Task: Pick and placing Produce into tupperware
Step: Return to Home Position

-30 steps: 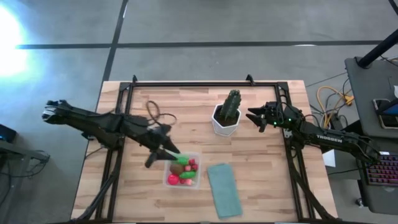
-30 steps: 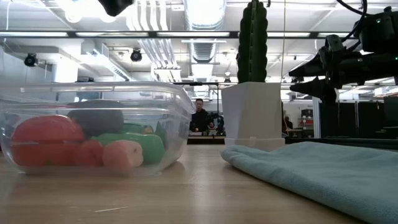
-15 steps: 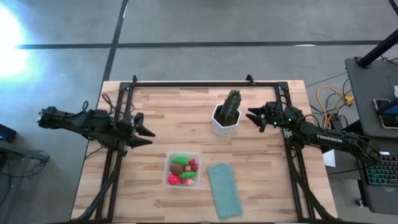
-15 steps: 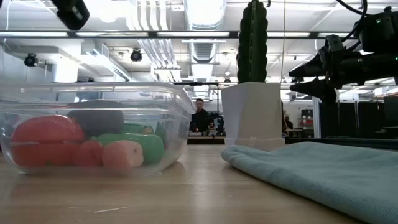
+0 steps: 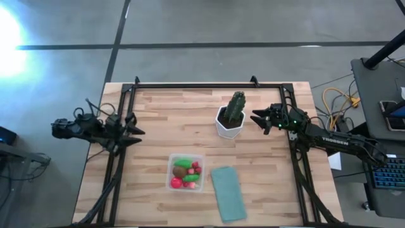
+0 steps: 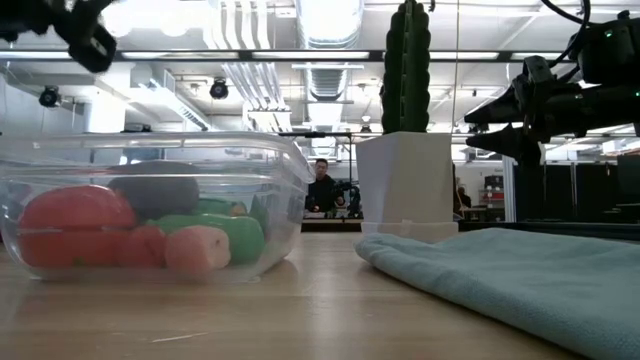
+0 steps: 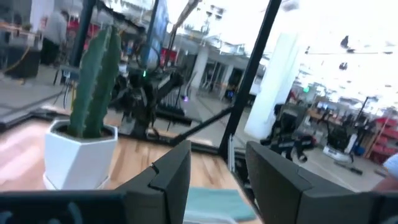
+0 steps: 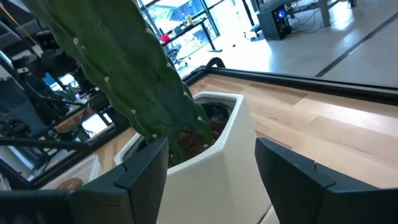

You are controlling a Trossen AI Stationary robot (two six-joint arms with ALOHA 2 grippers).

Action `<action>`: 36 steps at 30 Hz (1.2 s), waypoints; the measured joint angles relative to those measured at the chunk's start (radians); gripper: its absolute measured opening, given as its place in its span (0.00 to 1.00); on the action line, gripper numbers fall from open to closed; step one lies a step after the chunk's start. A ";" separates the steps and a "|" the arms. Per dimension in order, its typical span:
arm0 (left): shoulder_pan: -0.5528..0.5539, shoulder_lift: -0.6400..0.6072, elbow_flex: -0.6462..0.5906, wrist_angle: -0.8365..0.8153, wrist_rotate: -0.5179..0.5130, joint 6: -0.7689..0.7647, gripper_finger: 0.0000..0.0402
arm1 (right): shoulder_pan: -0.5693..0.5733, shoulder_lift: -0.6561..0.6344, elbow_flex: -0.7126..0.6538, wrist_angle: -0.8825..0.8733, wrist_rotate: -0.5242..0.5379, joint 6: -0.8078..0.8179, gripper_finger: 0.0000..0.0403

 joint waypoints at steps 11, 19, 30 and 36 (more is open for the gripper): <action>0.000 0.018 -0.052 -0.077 -0.085 -0.036 0.35 | 0.000 -0.001 0.000 -0.001 0.000 0.000 0.58; 0.000 0.061 -0.087 -0.094 -0.090 -0.031 0.35 | 0.000 0.000 0.000 0.000 0.000 0.000 0.58; 0.000 0.129 -0.128 -0.083 -0.089 -0.030 0.35 | 0.000 0.000 0.000 0.000 0.000 0.000 0.58; 0.000 0.156 -0.162 -0.082 -0.089 -0.030 0.35 | 0.000 0.000 0.000 0.000 0.000 0.000 0.58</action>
